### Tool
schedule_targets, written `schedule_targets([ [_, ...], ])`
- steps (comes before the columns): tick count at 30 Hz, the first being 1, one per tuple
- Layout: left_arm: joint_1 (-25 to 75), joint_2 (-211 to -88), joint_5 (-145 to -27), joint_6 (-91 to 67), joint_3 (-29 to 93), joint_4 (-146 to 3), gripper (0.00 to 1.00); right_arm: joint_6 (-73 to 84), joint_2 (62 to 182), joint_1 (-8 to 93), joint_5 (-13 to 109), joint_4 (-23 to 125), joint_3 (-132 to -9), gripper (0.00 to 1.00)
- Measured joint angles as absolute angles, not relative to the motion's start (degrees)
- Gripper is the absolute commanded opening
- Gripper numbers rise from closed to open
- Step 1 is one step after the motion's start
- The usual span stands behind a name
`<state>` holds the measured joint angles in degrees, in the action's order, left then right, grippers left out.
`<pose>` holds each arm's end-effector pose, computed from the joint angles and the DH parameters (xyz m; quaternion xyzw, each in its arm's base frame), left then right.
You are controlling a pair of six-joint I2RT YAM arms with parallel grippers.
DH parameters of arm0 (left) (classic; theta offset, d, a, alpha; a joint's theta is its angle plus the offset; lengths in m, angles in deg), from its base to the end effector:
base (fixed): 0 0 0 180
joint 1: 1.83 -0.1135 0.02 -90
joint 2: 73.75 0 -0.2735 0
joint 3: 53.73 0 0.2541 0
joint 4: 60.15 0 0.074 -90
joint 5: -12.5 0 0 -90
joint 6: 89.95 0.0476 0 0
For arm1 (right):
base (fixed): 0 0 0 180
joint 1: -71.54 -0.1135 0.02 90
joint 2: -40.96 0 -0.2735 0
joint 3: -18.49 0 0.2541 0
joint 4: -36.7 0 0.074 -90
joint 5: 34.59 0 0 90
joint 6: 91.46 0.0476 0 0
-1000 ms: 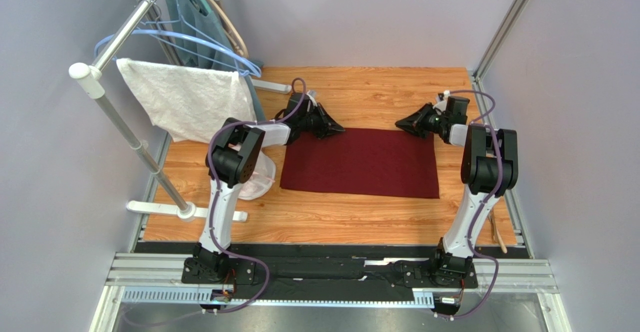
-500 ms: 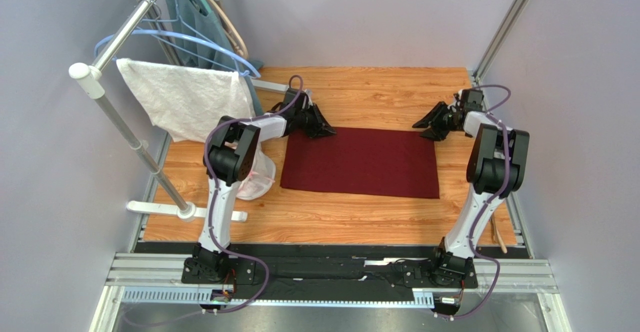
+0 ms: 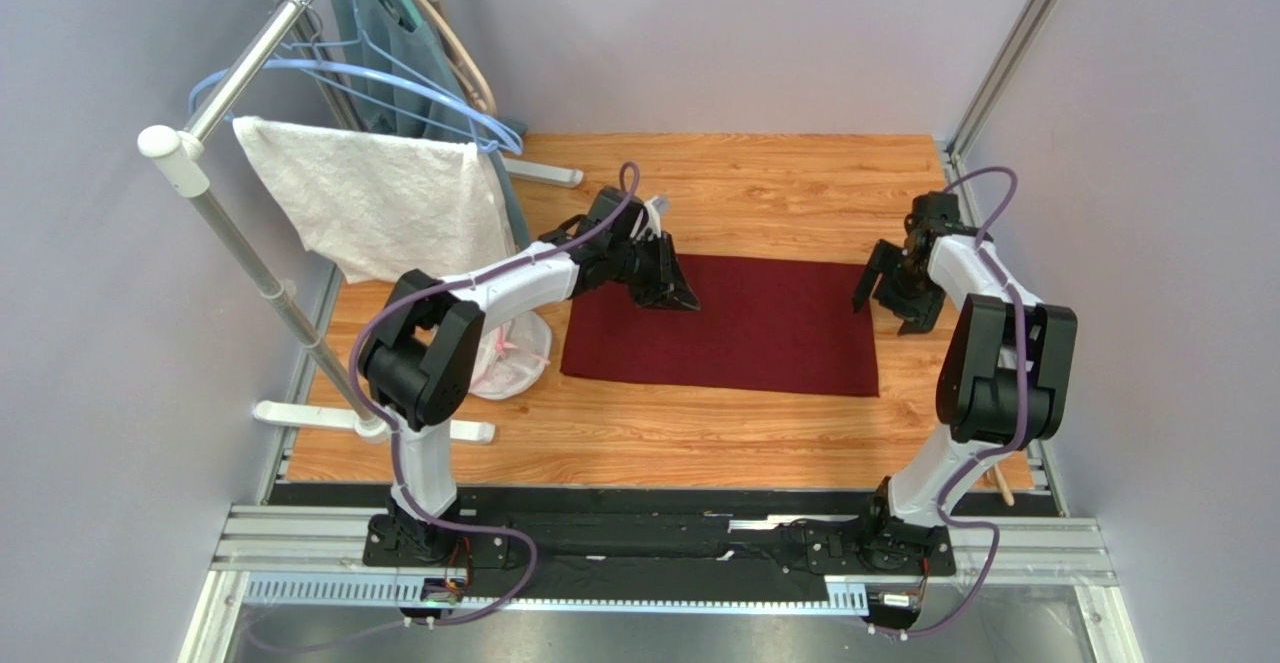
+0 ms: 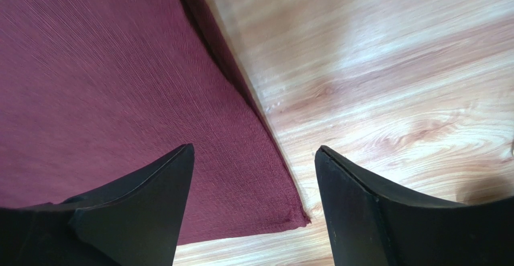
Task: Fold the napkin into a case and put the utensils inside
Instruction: Pick up the rectangle-folded napkin from the center of the board.
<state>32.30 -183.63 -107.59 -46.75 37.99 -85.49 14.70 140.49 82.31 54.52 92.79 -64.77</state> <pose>0.3492 -0.2655 0.2122 0.0039 0.8932 -0.4289 0.1352 0.3401 -0.0639 0.1962 0.2289 0.9613 0.0149 0.1528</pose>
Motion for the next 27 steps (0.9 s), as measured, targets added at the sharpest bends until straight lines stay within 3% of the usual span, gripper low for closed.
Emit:
schedule_targets([
  [6,36.21,-177.32,-108.53,-45.57,30.32,-86.6,0.2,13.21,141.87,79.27,57.38,92.61,-63.34,0.77],
  [18,37.5,-170.06,-108.7,-43.34,25.6,-87.72,0.32,12.99,146.02,76.01,59.7,90.62,-63.43,0.59],
  [25,37.45,-169.23,-105.77,-41.4,27.15,-90.95,0.34,13.96,146.0,74.55,59.44,89.07,-62.89,0.31],
  [27,37.45,-169.62,-105.32,-41.35,28.35,-91.72,0.34,14.17,145.45,74.26,59.42,87.93,-62.1,0.27],
])
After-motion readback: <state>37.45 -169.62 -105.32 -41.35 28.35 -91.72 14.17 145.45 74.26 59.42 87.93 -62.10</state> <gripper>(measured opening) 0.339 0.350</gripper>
